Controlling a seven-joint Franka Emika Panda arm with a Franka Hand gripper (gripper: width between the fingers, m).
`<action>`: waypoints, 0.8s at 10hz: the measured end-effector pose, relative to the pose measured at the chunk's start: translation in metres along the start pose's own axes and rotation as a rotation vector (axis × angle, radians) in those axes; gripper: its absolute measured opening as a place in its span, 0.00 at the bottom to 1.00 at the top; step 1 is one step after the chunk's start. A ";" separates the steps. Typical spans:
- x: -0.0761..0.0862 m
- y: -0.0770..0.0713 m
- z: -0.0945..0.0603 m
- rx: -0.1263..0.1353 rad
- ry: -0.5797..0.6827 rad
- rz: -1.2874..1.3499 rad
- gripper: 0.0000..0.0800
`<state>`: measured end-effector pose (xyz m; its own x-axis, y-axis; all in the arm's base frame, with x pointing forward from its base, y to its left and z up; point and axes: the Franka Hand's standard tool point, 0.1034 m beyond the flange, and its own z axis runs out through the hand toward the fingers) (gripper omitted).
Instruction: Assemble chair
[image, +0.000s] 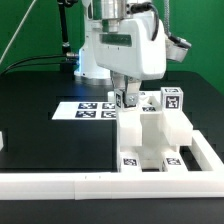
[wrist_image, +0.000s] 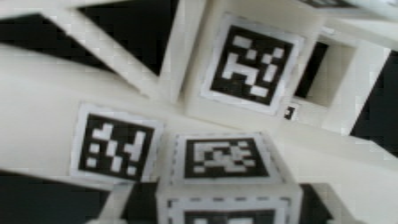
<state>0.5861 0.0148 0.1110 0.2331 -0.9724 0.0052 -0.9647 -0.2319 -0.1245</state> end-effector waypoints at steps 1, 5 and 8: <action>-0.002 0.000 0.000 0.002 -0.008 0.109 0.36; -0.005 -0.001 0.001 0.015 -0.059 0.479 0.36; -0.009 -0.001 0.002 0.012 -0.074 0.650 0.36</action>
Offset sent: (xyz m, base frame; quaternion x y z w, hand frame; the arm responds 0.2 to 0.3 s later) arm 0.0066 0.0040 0.0012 0.0114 -0.0295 0.2659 0.9635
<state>0.5853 0.0237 0.1091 -0.3891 -0.9101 -0.1426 -0.9106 0.4034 -0.0901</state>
